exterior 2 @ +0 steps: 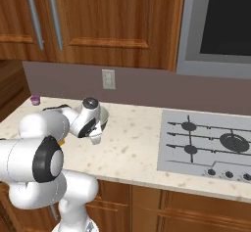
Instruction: Pick both bowls and place them on the counter. Then place the tangerine in one bowl and place the cheese in the other bowl.
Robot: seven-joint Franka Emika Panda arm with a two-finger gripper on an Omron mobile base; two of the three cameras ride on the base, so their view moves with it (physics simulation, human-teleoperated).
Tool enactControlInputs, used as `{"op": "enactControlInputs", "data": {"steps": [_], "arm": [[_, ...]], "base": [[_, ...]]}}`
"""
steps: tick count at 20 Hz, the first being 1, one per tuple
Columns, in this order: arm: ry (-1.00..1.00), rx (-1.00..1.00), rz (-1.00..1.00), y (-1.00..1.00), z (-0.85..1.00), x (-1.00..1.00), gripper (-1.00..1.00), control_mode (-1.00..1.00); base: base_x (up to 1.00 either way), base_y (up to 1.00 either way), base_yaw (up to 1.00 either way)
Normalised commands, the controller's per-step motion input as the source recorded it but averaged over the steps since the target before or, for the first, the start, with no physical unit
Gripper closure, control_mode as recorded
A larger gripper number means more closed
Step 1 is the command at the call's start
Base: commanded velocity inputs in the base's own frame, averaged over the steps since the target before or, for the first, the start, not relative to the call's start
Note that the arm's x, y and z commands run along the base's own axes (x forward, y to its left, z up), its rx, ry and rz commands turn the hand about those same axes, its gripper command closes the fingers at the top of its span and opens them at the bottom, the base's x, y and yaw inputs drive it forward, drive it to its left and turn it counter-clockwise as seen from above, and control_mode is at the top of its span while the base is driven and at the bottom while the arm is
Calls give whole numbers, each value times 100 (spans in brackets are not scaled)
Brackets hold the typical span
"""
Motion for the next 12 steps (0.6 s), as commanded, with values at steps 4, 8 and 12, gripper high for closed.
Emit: {"op": "enactControlInputs", "data": {"steps": [4, 8, 12], "arm": [[0, -2, -2, 0, -4, -9, -100, -100], [0, 0, -4, 0, 5, -6, -100, -100], [0, 1, 0, -1, 15, -15, -100, -100]], "base": [[0, 0, 0], [0, 0, 0], [0, 0, 0]]}}
